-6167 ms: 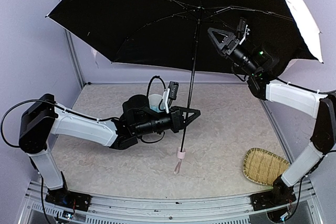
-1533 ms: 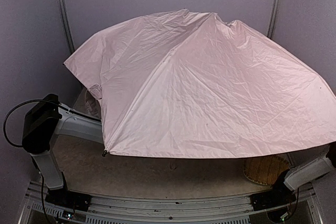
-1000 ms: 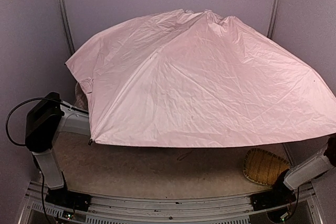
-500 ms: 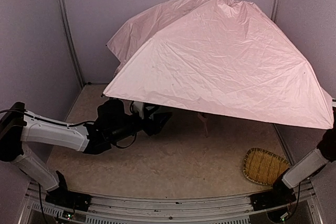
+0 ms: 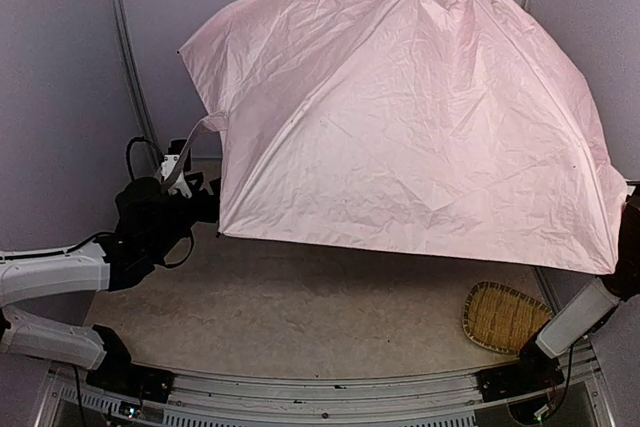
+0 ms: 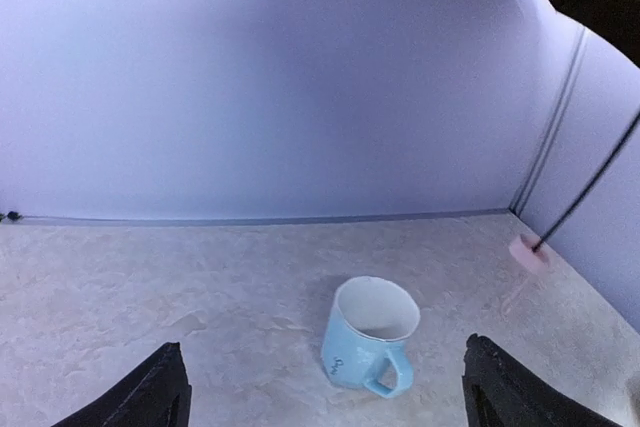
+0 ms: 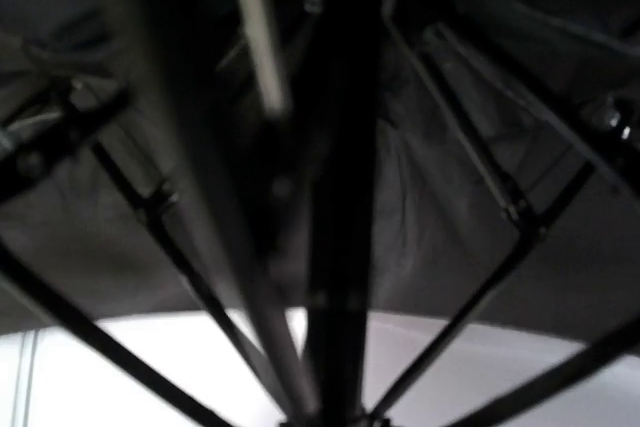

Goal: Put away the umbrella

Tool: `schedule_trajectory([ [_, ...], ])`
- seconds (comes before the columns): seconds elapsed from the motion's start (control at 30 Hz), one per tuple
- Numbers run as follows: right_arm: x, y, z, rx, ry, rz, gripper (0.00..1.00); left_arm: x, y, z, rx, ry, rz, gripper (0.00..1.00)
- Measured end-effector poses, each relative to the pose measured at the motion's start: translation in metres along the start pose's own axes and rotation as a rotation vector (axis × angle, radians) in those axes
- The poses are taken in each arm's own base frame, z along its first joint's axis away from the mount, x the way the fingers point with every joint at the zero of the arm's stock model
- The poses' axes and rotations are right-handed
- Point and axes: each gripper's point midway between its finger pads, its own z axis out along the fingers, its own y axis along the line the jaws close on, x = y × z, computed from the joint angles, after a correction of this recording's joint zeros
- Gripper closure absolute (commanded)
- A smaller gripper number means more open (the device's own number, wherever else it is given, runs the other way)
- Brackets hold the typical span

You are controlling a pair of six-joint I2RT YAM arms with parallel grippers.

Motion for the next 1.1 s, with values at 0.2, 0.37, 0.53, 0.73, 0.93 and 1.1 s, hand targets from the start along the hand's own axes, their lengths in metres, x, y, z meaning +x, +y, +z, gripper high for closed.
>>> schedule_trajectory([
  [0.2, 0.138, 0.023, -0.1, -0.053, 0.233, 0.035, 1.0, 0.0, 0.033, -0.012, -0.079, -0.006, -0.041, 0.05],
  [0.37, 0.247, 0.037, -0.212, -0.043, 0.453, 0.142, 1.0, 0.008, 0.033, -0.011, -0.078, 0.022, -0.042, 0.06],
  [0.53, 0.298, 0.043, -0.263, -0.033, 0.63, 0.187, 1.0, 0.017, 0.031, -0.008, -0.067, 0.049, -0.036, 0.06],
  [0.73, 0.263, 0.038, -0.226, -0.04, 0.512, 0.168, 1.0, 0.018, 0.025, -0.008, -0.046, 0.054, -0.032, 0.06],
  [0.93, 0.197, 0.025, -0.161, -0.052, 0.298, 0.143, 1.0, 0.011, 0.02, -0.012, -0.029, 0.034, -0.022, 0.06],
  [1.1, 0.145, 0.022, -0.117, -0.082, 0.159, 0.119, 1.0, 0.0, 0.021, -0.016, -0.034, 0.003, -0.023, 0.06],
])
